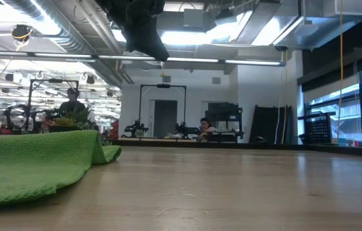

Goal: Roll microfiber towels into tight, uniform cylinder then place into a basket
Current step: Put the gray microfiber towel into the green bin

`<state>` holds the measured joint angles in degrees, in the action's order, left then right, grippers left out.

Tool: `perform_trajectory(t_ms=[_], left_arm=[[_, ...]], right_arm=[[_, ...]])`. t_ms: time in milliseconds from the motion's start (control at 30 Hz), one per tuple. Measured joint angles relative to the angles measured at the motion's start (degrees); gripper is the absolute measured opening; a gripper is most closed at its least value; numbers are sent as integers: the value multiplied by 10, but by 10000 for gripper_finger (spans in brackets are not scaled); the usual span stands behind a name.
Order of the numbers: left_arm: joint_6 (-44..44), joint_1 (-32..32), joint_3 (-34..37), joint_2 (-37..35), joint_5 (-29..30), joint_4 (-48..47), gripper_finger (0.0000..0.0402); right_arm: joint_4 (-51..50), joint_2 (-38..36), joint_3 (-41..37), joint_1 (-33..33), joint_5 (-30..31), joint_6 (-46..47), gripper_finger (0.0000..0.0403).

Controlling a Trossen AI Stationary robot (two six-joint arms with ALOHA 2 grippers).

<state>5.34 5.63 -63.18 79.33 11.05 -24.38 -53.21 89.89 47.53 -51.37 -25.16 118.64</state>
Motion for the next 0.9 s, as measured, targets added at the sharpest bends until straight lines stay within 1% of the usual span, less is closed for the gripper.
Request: perform_trajectory(t_ms=[167, 367, 467, 700, 900], left_arm=[[0, 0, 0, 0, 0, 0, 76], [0, 0, 0, 0, 0, 0, 76], [0, 0, 0, 0, 0, 0, 76], [0, 0, 0, 0, 0, 0, 76], [0, 0, 0, 0, 0, 0, 76]], right_arm=[[1, 0, -8, 2, -5, -7, 251], [-77, -14, 20, 2, -13, -5, 251], [-97, -29, 29, 2, -12, -4, 251], [-105, -36, 38, 2, 1, 24, 251], [-88, -36, 38, 3, 43, 8, 251]])
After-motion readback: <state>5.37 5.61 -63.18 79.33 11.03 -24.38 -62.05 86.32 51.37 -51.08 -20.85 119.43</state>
